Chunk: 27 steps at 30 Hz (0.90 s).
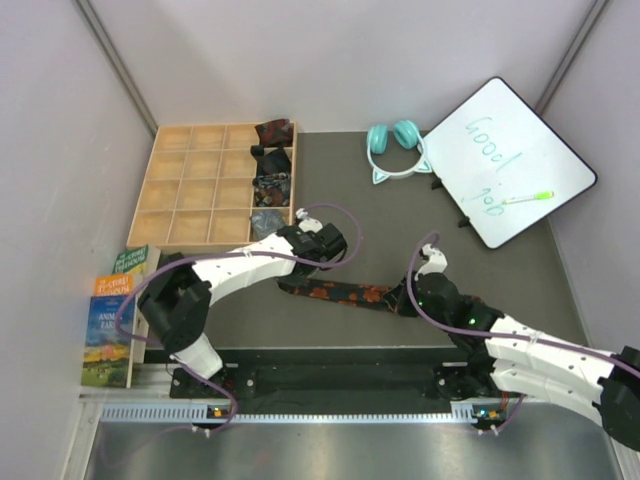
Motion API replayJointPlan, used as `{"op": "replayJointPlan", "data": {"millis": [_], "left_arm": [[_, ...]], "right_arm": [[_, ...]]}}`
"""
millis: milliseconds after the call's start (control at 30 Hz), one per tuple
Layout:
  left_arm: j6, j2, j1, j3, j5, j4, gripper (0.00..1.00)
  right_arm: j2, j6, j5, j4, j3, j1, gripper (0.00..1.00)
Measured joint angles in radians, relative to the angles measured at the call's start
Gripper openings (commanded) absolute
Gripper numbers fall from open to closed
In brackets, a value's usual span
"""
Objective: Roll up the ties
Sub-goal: Roll the tie at the center of the board.
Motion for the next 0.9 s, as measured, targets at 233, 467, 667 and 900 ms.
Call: {"op": "replayJointPlan", "data": {"millis": [233,467,667,900], "left_arm": [[-0.062,0.121,-0.073,0.103,-0.132,-0.100,0.03],[-0.135,0.238,-0.118,0.151,-0.218,-0.173,0.03],[-0.173,0.319,-0.151,0.207,-0.254,-0.218,0.03],[-0.186,0.392,-0.190,0.259,-0.264,-0.240,0.03]], "right_arm": [[-0.149,0.003,0.021,0.029,-0.075,0.000,0.00],[-0.278,0.018,0.055,0.037,-0.126,0.000,0.00],[-0.368,0.022,0.070,0.034,-0.163,0.000,0.00],[-0.388,0.027,0.077,0.035,-0.171,0.000,0.00]]}}
